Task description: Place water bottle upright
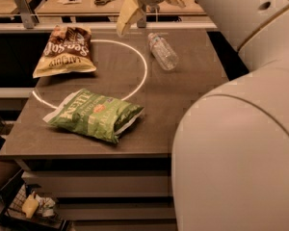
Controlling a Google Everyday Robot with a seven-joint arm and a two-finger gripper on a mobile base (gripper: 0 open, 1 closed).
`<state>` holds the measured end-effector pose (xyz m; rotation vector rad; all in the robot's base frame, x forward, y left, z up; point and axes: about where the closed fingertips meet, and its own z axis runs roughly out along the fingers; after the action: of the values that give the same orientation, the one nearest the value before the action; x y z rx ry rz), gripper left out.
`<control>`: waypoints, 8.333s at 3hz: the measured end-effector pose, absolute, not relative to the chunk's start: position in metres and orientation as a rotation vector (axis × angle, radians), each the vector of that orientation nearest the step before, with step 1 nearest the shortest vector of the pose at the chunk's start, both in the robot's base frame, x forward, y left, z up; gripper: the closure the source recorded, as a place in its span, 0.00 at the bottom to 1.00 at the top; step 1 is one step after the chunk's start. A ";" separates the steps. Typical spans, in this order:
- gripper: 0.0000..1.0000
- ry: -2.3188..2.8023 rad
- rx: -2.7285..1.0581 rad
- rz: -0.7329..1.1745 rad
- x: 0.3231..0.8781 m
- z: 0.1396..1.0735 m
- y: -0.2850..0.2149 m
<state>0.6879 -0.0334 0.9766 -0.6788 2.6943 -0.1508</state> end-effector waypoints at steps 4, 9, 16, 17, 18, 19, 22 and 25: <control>0.00 2.730 -0.713 -0.118 0.745 0.944 -0.076; 0.00 2.874 -0.641 -0.033 0.756 0.877 -0.087; 0.41 2.855 -0.726 -0.002 0.779 0.842 -0.070; 0.64 2.839 -0.723 0.000 0.785 0.838 -0.067; 0.87 2.828 -0.721 0.002 0.790 0.835 -0.065; 1.00 2.822 -0.720 0.003 0.792 0.834 -0.064; 1.00 2.780 -0.650 -0.051 0.797 0.854 -0.089; 1.00 2.619 -0.646 -0.082 0.794 0.917 -0.130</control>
Offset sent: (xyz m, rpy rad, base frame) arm 0.0441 -0.0718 -0.0020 0.0033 0.0311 0.0667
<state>0.7937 -0.1303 0.9174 -0.6463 2.6193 -0.0820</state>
